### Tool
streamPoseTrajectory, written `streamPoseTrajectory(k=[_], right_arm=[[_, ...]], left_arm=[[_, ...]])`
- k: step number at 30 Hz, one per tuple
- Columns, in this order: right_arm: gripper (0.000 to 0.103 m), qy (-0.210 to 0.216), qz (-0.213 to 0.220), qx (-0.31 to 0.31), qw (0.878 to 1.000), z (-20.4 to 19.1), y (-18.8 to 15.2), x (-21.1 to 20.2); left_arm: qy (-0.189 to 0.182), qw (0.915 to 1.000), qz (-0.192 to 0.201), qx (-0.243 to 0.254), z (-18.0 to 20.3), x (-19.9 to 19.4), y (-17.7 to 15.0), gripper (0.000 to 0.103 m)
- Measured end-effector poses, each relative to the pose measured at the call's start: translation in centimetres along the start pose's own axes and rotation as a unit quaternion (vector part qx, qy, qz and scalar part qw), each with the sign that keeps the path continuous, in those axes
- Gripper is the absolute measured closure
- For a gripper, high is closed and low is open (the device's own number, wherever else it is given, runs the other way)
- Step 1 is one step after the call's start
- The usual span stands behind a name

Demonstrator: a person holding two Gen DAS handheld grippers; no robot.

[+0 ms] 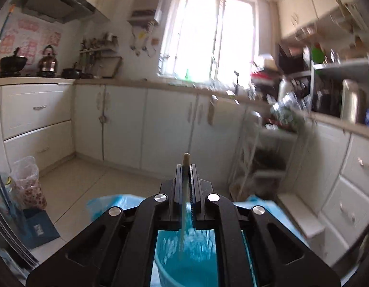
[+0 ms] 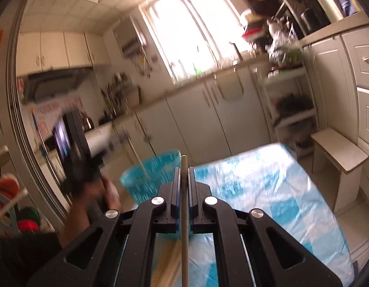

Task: Organize utensils
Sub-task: 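Lift the left gripper's chopstick into the teal basket and open while the right gripper does likewise, then grasp another wooden chopstick from the pile with the right gripper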

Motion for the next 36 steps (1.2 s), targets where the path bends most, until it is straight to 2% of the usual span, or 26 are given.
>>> streamPoseTrajectory(k=[3, 5, 7, 8, 13, 18, 20, 25, 28, 30, 36], right_arm=[[0.097, 0.019, 0.027, 0.035, 0.999, 0.0, 1.9, 0.0], [0.097, 0.029, 0.046, 0.059, 0.997, -0.2, 3.1, 0.1], [0.097, 0.045, 0.066, 0.098, 0.992, -0.3, 4.4, 0.4], [0.097, 0.06, 0.075, 0.122, 0.988, -0.3, 5.1, 0.8], [0.097, 0.1, 0.12, 0.207, 0.966, -0.3, 7.4, 3.0], [0.097, 0.101, 0.178, 0.219, 0.954, -2.1, 8.9, 4.3], [0.097, 0.093, 0.189, 0.211, 0.954, -2.7, 8.7, 5.3], [0.097, 0.059, 0.181, 0.17, 0.967, -3.7, 6.6, 8.0], [0.097, 0.058, 0.159, 0.174, 0.97, -3.2, 5.2, 9.5], [0.095, 0.065, 0.15, 0.207, 0.965, -2.4, 5.3, 9.6], [0.095, 0.119, 0.177, 0.248, 0.945, -2.3, 8.5, 7.2]], left_arm=[[-0.006, 0.9999, -0.013, 0.007, 0.3, -1.0, -1.4, 0.095], [-0.006, 0.9998, -0.017, 0.008, 0.8, -2.3, -1.6, 0.087], [-0.004, 0.9999, -0.009, -0.002, 0.7, -4.5, -1.6, 0.068], [-0.003, 1.0, -0.003, -0.006, 0.7, -5.6, -1.5, 0.066], [0.003, 0.9992, 0.037, -0.018, 0.9, -11.4, -0.8, 0.064], [0.028, 0.9958, 0.078, -0.04, 0.4, -15.5, -0.4, 0.063], [0.037, 0.9941, 0.093, -0.041, 0.4, -16.6, -0.2, 0.062], [0.041, 0.994, 0.097, -0.029, 0.9, -16.7, 0.1, 0.058], [0.037, 0.9944, 0.093, -0.035, 1.1, -16.4, 0.2, 0.058], [0.033, 0.995, 0.088, -0.034, 1.2, -16.3, 0.3, 0.058], [0.031, 0.9946, 0.088, -0.044, 1.0, -16.2, 0.3, 0.058]])
Point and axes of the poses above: each gripper's, at about its wrist camera, not at the fingertips, and x roughly the way its jaws point, z to its right, y to its top, the point moved 6 cm from there along x, roughly the way its jaws point, and after that the axes turned 13 degrees about -y, right-handed, at the moved point
